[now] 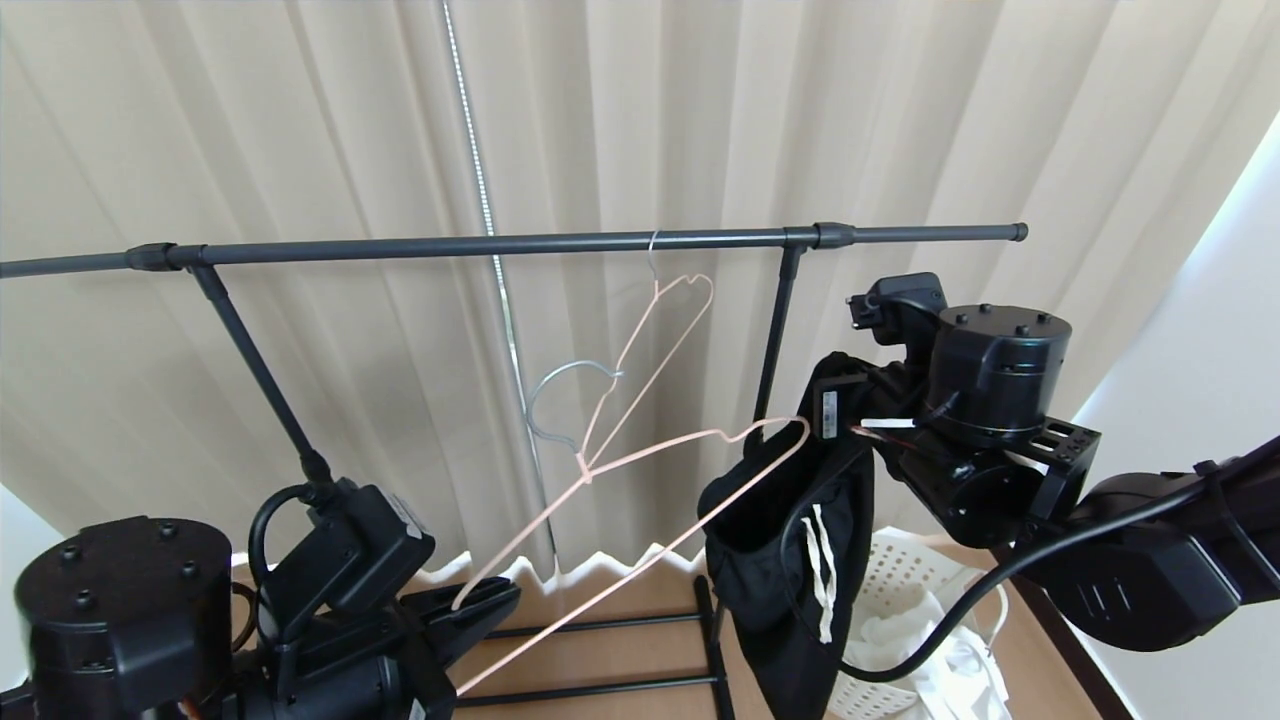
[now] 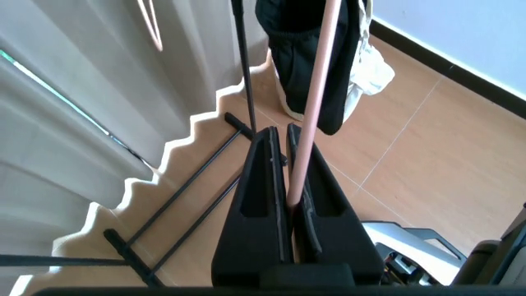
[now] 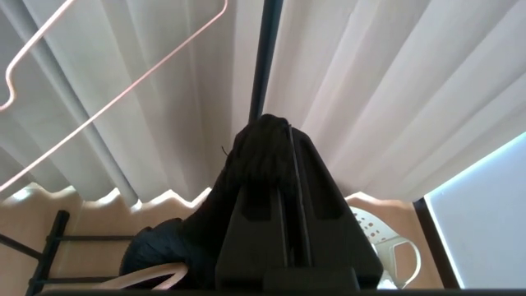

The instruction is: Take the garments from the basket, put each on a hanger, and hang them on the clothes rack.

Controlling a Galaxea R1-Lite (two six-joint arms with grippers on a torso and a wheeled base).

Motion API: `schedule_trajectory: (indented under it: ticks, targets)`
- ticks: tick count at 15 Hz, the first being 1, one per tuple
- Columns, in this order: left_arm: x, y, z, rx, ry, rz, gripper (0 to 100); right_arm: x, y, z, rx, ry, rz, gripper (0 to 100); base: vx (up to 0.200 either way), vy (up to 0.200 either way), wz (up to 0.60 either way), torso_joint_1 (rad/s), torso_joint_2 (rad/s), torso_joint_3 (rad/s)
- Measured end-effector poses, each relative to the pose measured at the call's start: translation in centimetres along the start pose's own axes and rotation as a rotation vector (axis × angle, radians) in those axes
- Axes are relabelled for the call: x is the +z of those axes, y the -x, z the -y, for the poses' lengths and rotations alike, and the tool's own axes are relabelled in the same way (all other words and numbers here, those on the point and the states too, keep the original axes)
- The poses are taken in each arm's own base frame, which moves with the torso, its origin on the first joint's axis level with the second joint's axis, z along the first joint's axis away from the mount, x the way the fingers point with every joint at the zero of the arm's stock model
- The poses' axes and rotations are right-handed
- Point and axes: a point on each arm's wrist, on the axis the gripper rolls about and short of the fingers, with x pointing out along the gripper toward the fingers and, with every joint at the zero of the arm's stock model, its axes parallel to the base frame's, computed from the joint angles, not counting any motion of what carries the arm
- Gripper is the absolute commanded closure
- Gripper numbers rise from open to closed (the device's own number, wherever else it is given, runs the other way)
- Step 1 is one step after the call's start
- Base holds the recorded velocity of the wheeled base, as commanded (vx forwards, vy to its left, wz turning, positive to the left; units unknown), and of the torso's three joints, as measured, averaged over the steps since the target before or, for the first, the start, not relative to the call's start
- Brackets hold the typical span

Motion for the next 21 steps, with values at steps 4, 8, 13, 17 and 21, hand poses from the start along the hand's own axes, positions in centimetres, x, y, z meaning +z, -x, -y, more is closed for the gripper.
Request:
schedule_trajectory:
  ticks: [4, 8, 13, 17, 21]
  targets:
    - [0.4, -1.3, -0.1, -0.006, 0.0, -0.01, 100, -0.1, 0.3, -0.4, 0.014, 0.004, -0.002, 100, 0.0, 0.0, 0.0, 0.0, 0.0, 0.0]
    - [0.8, -2.5, -0.2, -0.011, 0.001, -0.016, 100, -0.1, 1.1, -1.4, 0.046, 0.006, 0.0, 100, 0.0, 0.0, 0.0, 0.0, 0.0, 0.0]
    - [0.8, -4.1, -0.2, -0.007, 0.003, 0.018, 100, 0.2, 2.4, -2.8, 0.066, 0.002, 0.014, 100, 0.0, 0.0, 0.0, 0.0, 0.0, 0.0]
    - [0.9, -6.1, -0.4, 0.008, 0.002, 0.085, 100, 0.6, 4.0, -4.2, 0.096, 0.001, 0.033, 100, 0.0, 0.0, 0.0, 0.0, 0.0, 0.0]
    - [0.6, -8.6, -0.6, 0.022, -0.001, 0.157, 100, 1.0, 5.4, -5.7, 0.123, -0.001, 0.048, 100, 0.0, 0.0, 0.0, 0.0, 0.0, 0.0]
